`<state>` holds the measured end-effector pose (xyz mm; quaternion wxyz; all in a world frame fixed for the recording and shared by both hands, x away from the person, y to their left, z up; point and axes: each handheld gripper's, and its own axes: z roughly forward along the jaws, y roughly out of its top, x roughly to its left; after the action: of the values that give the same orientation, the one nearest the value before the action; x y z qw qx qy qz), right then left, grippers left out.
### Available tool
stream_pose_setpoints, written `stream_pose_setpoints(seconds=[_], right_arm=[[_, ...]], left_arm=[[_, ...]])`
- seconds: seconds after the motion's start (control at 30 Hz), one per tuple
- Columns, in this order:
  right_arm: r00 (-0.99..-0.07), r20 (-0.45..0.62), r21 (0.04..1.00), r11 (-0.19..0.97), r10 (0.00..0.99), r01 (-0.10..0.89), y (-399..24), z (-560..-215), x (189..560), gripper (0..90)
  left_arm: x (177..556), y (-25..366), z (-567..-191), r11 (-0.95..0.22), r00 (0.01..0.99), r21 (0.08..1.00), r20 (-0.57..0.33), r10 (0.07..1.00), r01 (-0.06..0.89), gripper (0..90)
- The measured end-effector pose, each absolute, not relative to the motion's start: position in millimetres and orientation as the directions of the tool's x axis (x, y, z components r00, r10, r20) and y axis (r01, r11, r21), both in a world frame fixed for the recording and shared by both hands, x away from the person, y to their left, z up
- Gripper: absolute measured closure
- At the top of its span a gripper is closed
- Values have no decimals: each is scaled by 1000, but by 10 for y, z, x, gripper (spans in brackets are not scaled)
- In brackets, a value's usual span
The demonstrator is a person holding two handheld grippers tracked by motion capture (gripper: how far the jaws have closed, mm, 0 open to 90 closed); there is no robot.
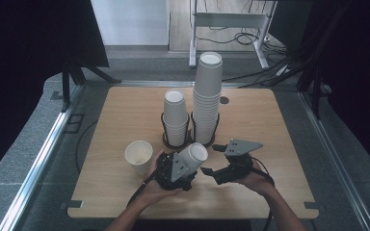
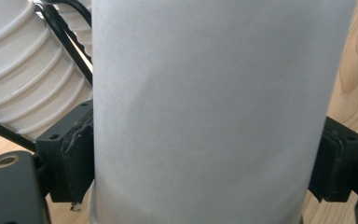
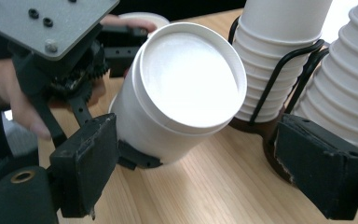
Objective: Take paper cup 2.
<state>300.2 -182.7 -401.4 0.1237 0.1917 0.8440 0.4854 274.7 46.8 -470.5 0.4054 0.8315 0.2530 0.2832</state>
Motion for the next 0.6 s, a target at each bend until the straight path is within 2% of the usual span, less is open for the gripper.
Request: stream_pose_setpoints(seconds=[0.33, 0.6], right_arm=[[-898, -1, 852, 471, 440, 229, -1843, -4060, 3062, 135], [-905, -20, 843, 494, 426, 214, -1833, -3980, 3070, 135]], left_arm=[[2763, 461, -4701, -567, 710, 803, 292, 640, 181, 125], [2773, 463, -4670, -579, 704, 797, 310, 639, 174, 124]])
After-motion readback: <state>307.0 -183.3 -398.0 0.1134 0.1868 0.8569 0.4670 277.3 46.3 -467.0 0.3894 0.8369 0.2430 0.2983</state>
